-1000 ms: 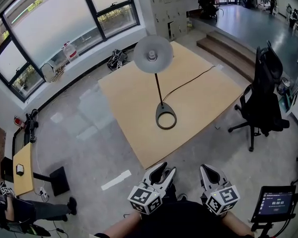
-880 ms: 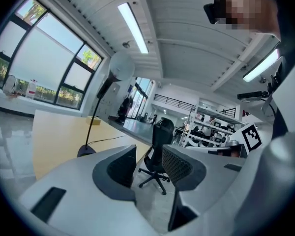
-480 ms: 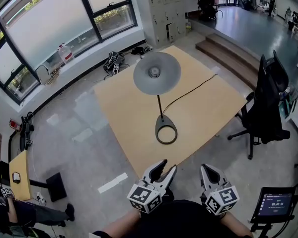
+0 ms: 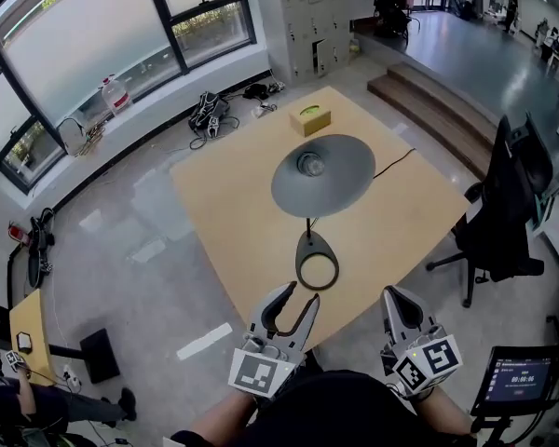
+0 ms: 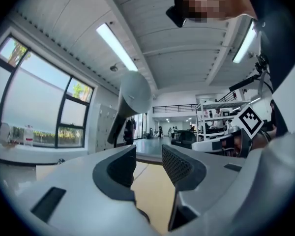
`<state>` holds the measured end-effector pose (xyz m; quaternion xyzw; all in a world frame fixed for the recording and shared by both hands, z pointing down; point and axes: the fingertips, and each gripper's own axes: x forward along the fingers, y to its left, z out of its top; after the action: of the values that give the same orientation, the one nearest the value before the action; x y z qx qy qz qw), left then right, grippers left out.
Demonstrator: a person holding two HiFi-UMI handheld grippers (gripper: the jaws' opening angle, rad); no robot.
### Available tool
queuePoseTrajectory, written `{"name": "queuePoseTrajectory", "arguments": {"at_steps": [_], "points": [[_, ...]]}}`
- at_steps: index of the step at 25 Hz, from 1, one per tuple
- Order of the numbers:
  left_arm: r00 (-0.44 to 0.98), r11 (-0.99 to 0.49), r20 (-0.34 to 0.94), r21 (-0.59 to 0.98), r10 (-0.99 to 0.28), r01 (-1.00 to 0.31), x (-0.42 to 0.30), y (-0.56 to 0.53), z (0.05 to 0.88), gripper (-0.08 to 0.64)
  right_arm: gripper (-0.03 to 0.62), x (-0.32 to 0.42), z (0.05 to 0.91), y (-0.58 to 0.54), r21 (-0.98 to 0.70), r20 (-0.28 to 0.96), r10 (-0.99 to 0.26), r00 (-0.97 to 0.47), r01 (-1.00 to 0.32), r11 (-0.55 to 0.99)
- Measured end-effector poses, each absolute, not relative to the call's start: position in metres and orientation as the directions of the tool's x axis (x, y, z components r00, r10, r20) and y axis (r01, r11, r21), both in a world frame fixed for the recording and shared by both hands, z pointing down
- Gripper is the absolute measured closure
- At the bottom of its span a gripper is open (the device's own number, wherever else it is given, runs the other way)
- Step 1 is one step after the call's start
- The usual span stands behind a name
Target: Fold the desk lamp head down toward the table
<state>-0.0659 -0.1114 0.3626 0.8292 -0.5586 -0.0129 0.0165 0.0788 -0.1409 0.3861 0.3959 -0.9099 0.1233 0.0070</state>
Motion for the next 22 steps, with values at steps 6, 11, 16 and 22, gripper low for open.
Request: {"name": "queuePoseTrajectory", "arguments": {"at_steps": [6, 11, 16, 22], "points": [[0.366, -0.360, -0.089, -0.082, -0.926, -0.929, -0.096, -0.136, 0.326, 0.390, 0.589, 0.063, 0.318, -0.181, -0.086, -0.041, -0.729, -0.684, -0.724, 0.684], [0.338, -0.328, -0.203, -0.082, -0.919, -0.941, -0.119, -0.149, 0.274, 0.390, 0.589, 0.060, 0.271, -0.206, -0.064, -0.142, -0.712, -0.688, -0.711, 0.700], [0.319, -0.328, -0.335, -0.029, -0.887, -0.944, -0.123, -0.161, 0.225, 0.390, 0.589, 0.059, 0.231, -0.228, -0.044, -0.220, -0.663, -0.716, -0.672, 0.740], [0.297, -0.307, -0.370, -0.033, -0.880, -0.951, -0.117, -0.167, 0.192, 0.390, 0.548, 0.044, 0.200, -0.239, 0.013, -0.272, -0.566, -0.778, -0.591, 0.807]]}}
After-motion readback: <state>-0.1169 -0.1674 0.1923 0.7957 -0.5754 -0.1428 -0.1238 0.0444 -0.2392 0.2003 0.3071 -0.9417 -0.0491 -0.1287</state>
